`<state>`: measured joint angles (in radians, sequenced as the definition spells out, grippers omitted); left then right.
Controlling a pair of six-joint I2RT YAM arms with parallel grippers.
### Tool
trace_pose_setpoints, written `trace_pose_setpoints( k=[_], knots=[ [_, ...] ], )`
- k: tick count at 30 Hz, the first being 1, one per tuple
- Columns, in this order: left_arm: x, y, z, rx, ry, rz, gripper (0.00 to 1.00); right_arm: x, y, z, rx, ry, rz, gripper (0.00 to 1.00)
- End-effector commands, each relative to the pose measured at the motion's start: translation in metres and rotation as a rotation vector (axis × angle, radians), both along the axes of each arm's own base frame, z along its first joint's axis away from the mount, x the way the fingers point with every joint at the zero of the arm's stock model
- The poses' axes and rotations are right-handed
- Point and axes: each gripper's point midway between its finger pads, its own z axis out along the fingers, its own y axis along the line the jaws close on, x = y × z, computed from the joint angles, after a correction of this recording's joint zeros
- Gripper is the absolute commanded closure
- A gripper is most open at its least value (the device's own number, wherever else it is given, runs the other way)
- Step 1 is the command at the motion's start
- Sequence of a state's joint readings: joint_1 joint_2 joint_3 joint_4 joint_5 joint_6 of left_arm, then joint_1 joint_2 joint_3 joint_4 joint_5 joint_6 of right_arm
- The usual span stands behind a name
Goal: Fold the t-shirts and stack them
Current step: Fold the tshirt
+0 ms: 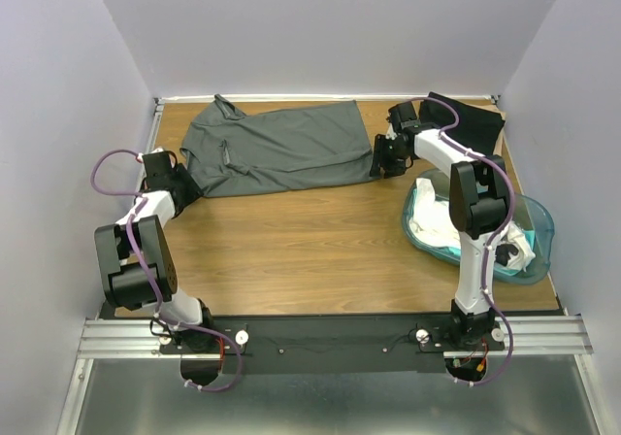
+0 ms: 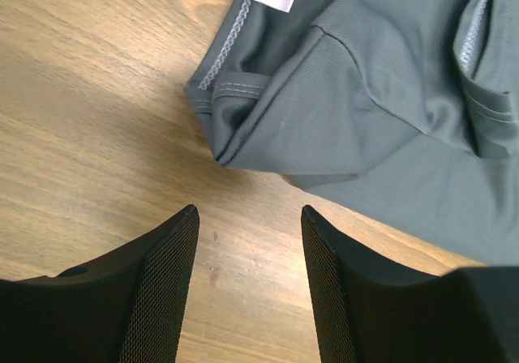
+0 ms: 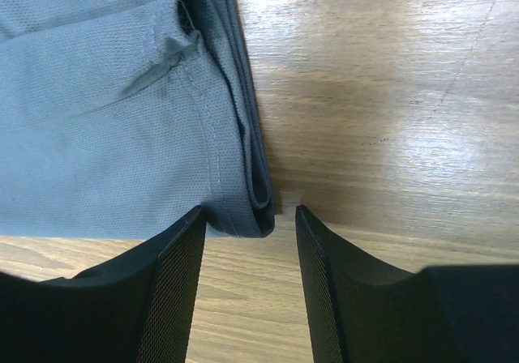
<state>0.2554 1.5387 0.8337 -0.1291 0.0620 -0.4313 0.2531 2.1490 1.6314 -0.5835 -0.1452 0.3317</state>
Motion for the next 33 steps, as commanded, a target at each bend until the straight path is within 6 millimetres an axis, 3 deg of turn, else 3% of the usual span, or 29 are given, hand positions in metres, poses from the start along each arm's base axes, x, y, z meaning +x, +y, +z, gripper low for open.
trace_pose_setpoints(
  k=[1, 6, 12, 16, 18, 19, 23, 30, 33],
  knots=[
    [0.014, 0.016, 0.006, 0.039, -0.027, 0.046, 0.39, 0.002, 0.004, -0.008, 0.022, 0.008, 0.006, 0.46],
    [0.024, 0.029, 0.003, 0.074, -0.018, 0.087, 0.44, 0.001, 0.005, -0.009, 0.034, 0.016, 0.011, 0.5],
    [0.035, 0.03, -0.003, 0.054, -0.021, 0.089, 0.58, -0.003, 0.006, -0.012, 0.035, 0.027, 0.016, 0.62],
    [0.038, 0.029, -0.009, 0.045, -0.015, 0.083, 0.79, -0.006, 0.006, -0.014, 0.038, 0.036, 0.016, 0.87],
    [0.04, 0.028, -0.011, 0.042, -0.02, 0.075, 0.83, -0.006, 0.005, -0.012, 0.037, 0.032, 0.016, 0.93],
    [0.041, 0.028, -0.012, 0.041, -0.017, 0.074, 0.9, -0.008, 0.005, -0.012, 0.036, 0.035, 0.017, 0.97],
    [0.041, 0.03, -0.013, 0.048, -0.006, 0.066, 1.0, -0.012, 0.003, -0.01, 0.036, 0.037, 0.012, 1.0],
    [0.031, 0.049, 0.01, 0.116, 0.044, 0.073, 1.0, -0.025, -0.001, 0.002, 0.029, 0.03, 0.003, 1.0],
    [0.024, 0.05, 0.008, 0.122, 0.086, 0.058, 1.0, -0.033, -0.003, 0.007, 0.033, 0.031, 0.002, 0.99]
  ],
)
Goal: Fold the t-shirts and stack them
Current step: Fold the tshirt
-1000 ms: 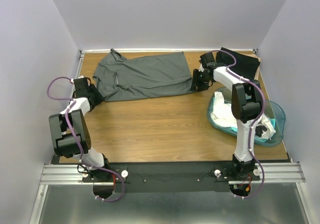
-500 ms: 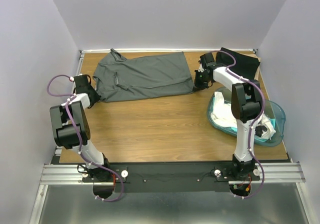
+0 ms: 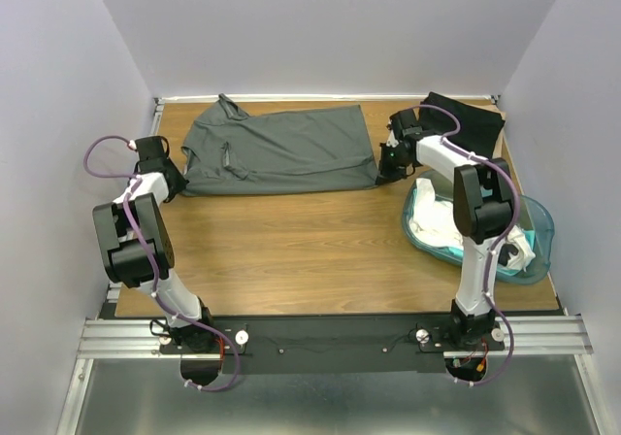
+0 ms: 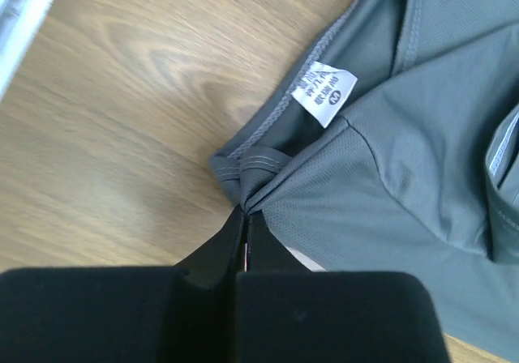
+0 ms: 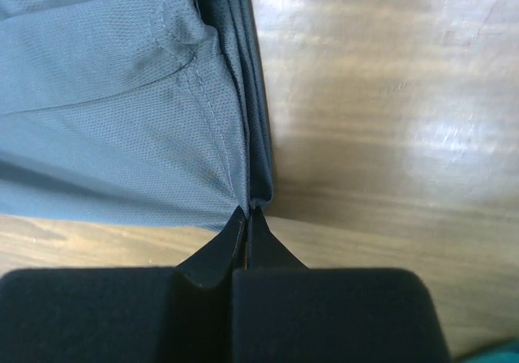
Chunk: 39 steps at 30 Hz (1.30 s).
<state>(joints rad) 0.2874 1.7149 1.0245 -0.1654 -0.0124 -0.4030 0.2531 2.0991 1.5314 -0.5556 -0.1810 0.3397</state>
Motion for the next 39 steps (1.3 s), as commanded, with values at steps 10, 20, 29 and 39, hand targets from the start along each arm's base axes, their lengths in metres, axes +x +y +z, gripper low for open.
trace_pose_setpoints(
  k=[10, 20, 29, 39],
  knots=[
    [-0.045, 0.022, -0.003, 0.075, 0.182, 0.016, 1.0, -0.037, -0.014, 0.022, -0.011, 0.015, -0.039, 1.0],
    [-0.059, 0.024, 0.017, 0.085, 0.191, 0.02, 0.55, -0.056, -0.018, 0.037, -0.011, 0.014, -0.038, 0.68],
    [-0.033, -0.001, 0.078, 0.085, 0.031, -0.017, 0.44, -0.036, -0.005, 0.077, 0.035, -0.085, 0.01, 0.33],
    [0.004, -0.141, 0.058, -0.158, -0.05, -0.34, 0.45, -0.028, 0.045, 0.066, 0.131, -0.064, 0.138, 0.33]
  ],
)
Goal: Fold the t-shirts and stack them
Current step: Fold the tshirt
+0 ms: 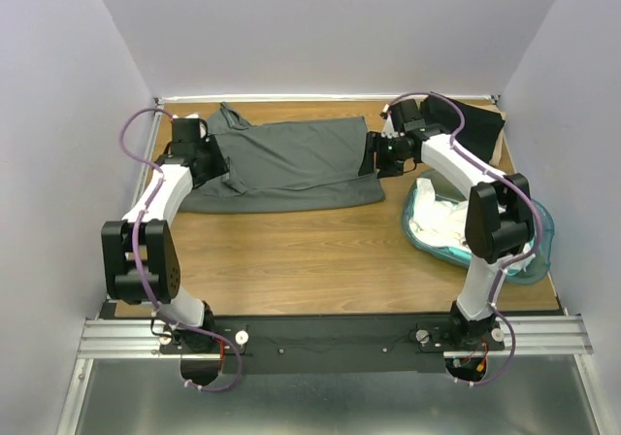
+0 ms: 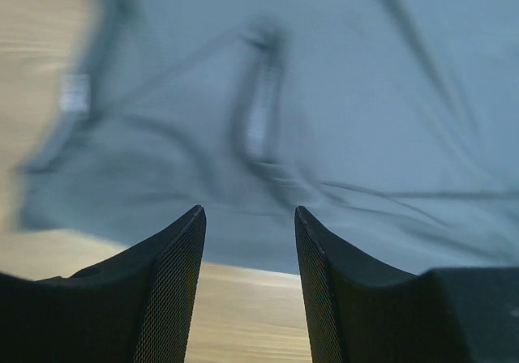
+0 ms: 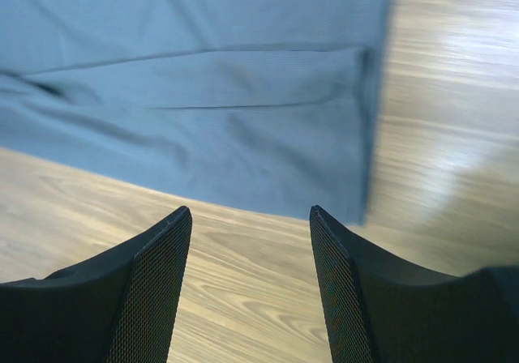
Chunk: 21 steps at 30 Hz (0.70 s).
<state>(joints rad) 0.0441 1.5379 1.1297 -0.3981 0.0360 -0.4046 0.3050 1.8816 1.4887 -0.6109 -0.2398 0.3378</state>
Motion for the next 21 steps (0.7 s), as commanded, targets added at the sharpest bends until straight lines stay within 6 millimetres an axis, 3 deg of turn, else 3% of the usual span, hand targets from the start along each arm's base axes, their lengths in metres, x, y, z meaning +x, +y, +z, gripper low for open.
trace_pose_setpoints(
  k=[1, 6, 7, 21],
  knots=[
    [0.006, -0.036, -0.032, -0.143, 0.049, -0.083, 0.45, -0.001, 0.02, -0.016, 0.049, 0.043, 0.063, 0.33],
    [0.011, -0.045, -0.056, -0.159, 0.096, -0.096, 0.45, -0.001, 0.021, -0.019, 0.05, 0.045, 0.066, 0.33],
    [0.01, -0.057, -0.058, -0.154, 0.104, -0.119, 0.45, -0.002, 0.021, -0.019, 0.05, 0.045, 0.067, 0.33],
    [0.029, -0.082, -0.076, -0.107, 0.111, -0.149, 0.45, -0.007, 0.02, -0.024, 0.056, 0.061, 0.061, 0.32]
  ],
)
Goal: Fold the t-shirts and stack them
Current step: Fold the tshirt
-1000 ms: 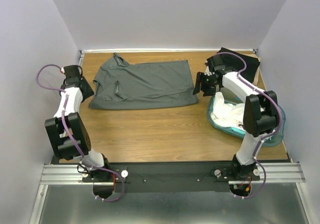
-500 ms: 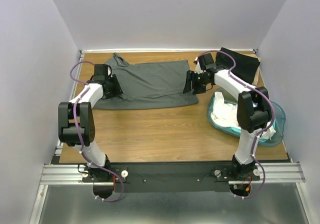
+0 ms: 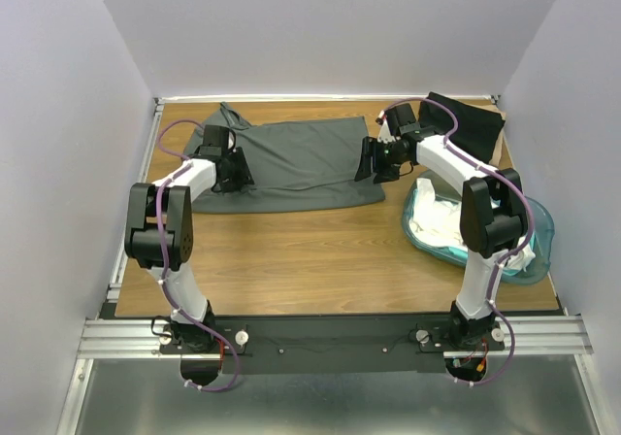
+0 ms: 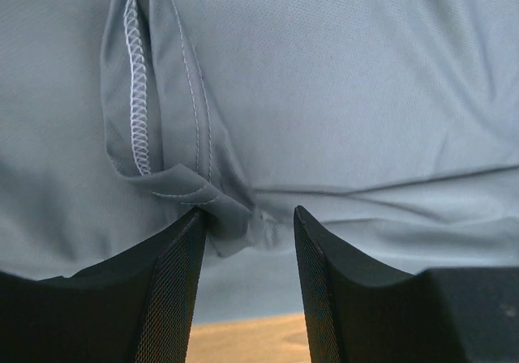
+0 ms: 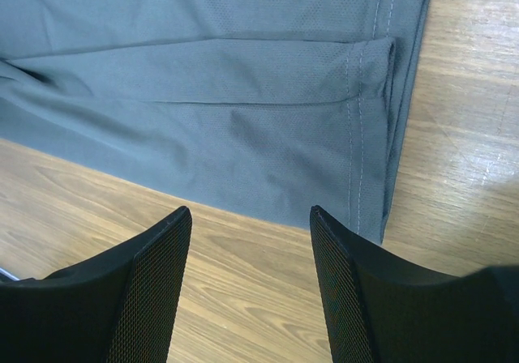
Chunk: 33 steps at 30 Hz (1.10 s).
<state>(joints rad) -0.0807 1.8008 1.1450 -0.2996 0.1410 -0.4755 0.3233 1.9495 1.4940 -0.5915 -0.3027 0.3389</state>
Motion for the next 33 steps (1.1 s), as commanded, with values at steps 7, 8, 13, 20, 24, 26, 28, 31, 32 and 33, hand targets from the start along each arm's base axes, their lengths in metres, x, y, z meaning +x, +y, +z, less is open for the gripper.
trace_pose_setpoints(
  k=[7, 8, 13, 20, 24, 26, 28, 31, 32, 33],
  knots=[
    [0.034, -0.035, 0.003, 0.07, -0.052, -0.074, 0.45, -0.007, 0.001, -0.007, 0.016, 0.02, 0.007, 0.32],
    [0.035, -0.038, 0.003, 0.08, -0.054, -0.083, 0.45, -0.008, 0.001, -0.009, 0.014, 0.026, 0.008, 0.32],
    [0.036, -0.049, 0.005, 0.126, -0.056, -0.116, 0.45, -0.01, 0.0, -0.012, 0.01, 0.036, 0.002, 0.32],
    [0.028, -0.039, 0.016, 0.18, -0.055, -0.069, 0.45, -0.007, 0.0, -0.011, 0.008, 0.025, 0.001, 0.32],
    [0.025, -0.028, 0.042, 0.189, -0.101, -0.022, 0.44, -0.005, 0.001, -0.009, 0.014, 0.018, 0.011, 0.32],
    [0.02, -0.017, 0.05, 0.183, -0.116, 0.009, 0.44, -0.005, 0.002, -0.011, 0.013, 0.017, 0.015, 0.32],
    [0.013, 0.002, 0.05, 0.195, -0.117, 0.054, 0.44, -0.004, 0.003, -0.011, 0.018, 0.017, 0.017, 0.32],
    [0.001, 0.03, 0.041, 0.204, -0.098, 0.114, 0.45, -0.004, 0.005, -0.015, 0.025, 0.019, 0.027, 0.32],
    [-0.002, 0.037, 0.037, 0.202, -0.089, 0.125, 0.45, -0.005, 0.005, -0.018, 0.024, 0.021, 0.031, 0.32],
    [-0.002, 0.043, 0.035, 0.189, -0.095, 0.138, 0.45, -0.005, 0.005, -0.02, 0.025, 0.022, 0.033, 0.32]
  ],
)
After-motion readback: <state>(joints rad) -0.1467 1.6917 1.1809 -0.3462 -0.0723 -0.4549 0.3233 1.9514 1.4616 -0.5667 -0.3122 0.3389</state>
